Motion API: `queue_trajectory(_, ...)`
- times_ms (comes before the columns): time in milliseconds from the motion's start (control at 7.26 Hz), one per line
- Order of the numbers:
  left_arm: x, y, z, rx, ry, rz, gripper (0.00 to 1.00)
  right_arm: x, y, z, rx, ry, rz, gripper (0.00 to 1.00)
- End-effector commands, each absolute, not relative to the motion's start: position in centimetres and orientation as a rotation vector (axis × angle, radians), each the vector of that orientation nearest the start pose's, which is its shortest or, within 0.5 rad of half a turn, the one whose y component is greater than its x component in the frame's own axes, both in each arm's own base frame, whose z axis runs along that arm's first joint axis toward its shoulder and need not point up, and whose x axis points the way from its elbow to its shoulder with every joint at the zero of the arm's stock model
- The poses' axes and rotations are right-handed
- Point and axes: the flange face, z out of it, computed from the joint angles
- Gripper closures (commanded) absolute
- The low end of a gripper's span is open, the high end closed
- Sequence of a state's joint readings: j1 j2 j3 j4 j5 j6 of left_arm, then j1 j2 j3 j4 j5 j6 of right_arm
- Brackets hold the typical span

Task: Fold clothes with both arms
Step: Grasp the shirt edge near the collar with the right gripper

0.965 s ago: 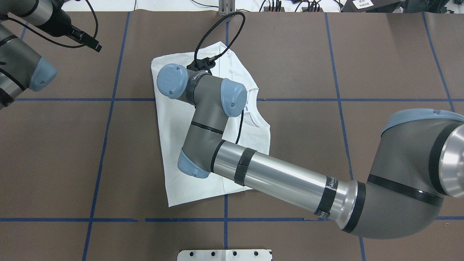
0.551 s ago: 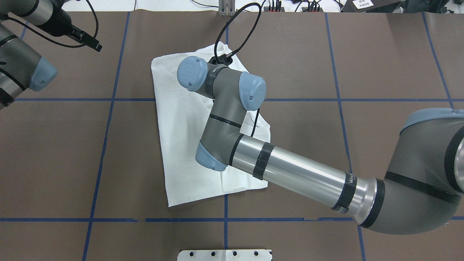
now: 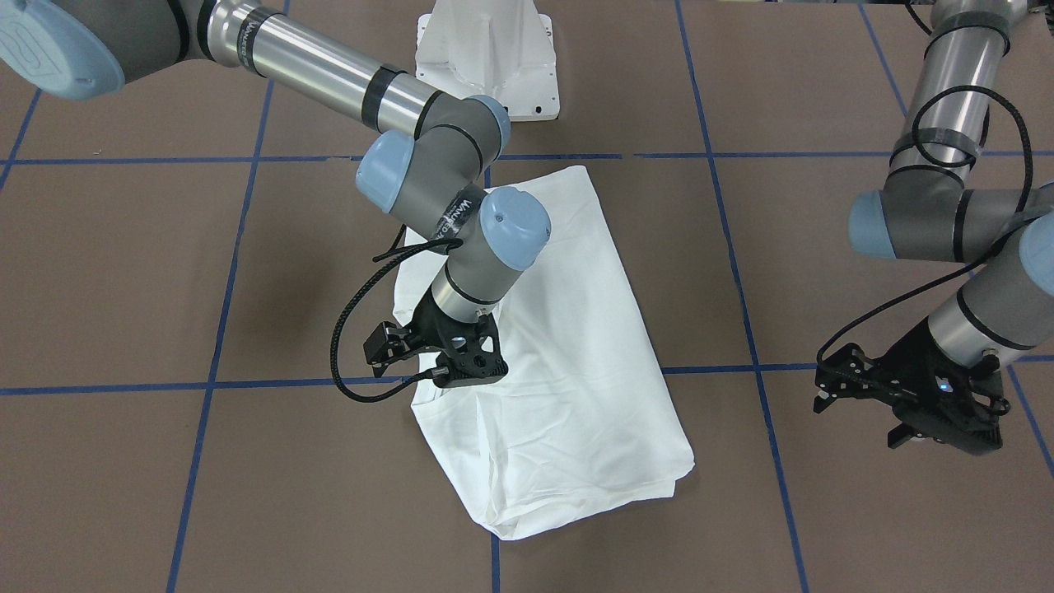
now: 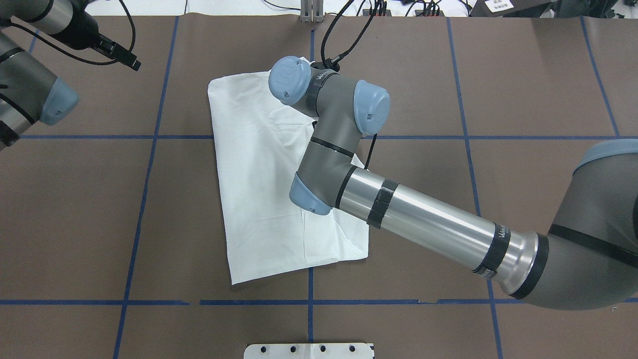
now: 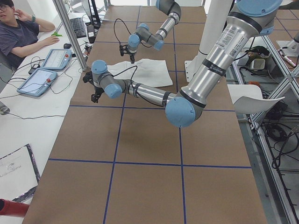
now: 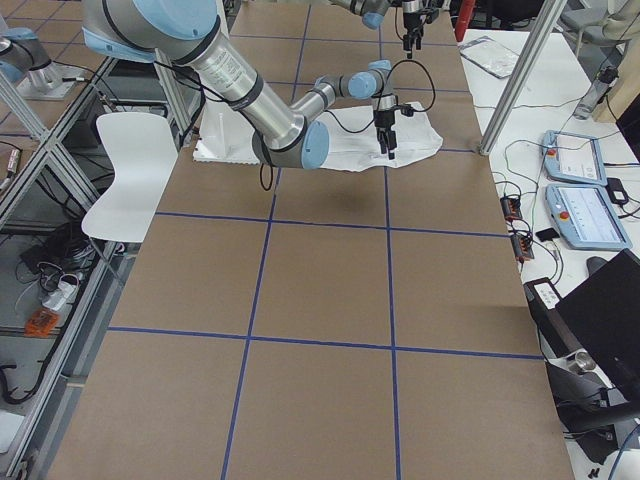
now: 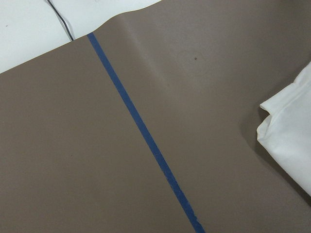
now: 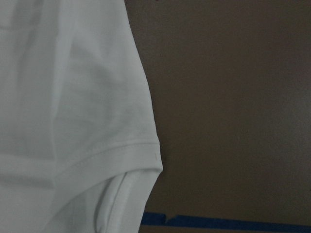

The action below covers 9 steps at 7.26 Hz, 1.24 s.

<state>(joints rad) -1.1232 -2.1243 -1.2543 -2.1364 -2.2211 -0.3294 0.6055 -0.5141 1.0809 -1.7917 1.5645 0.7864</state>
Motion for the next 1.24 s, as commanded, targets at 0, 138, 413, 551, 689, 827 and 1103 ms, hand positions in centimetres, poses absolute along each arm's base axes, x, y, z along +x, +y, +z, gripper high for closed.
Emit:
queue_trajectory(0,25.0,-68.9,41.4,0.482,0.865,0.369,0.0,-57.7,-59.1,23.3,0.227,-0.278,-0.197,0.0)
queue_trajectory(138,25.0,-68.9,41.3,0.481,0.867,0.37,0.0,-56.4,-59.1,25.2,0.229,-0.268,-0.222,0.0)
queue_trajectory(413,24.9,-68.9,41.2,0.485,0.867,0.369,0.0,-54.4,-58.8,26.7,0.241,-0.281,-0.245,0.0)
queue_trajectory(551,25.0,-68.9,41.3,0.483,0.867,0.37,0.0,-54.8,-58.6,25.1,0.239,-0.324,-0.229,0.0)
queue_trajectory(689,24.9,-68.9,41.3,0.483,0.867,0.369,0.0,-55.4,-58.6,22.6,0.249,-0.408,-0.146,0.0)
queue_trajectory(827,24.9,-68.9,41.4,0.482,0.866,0.368,0.0,-56.5,-57.9,20.3,0.249,-0.5,-0.08,0.0)
queue_trajectory(1103,24.9,-68.9,41.4,0.484,0.866,0.37,0.0,-60.0,-54.4,16.7,0.201,-0.58,0.04,0.0)
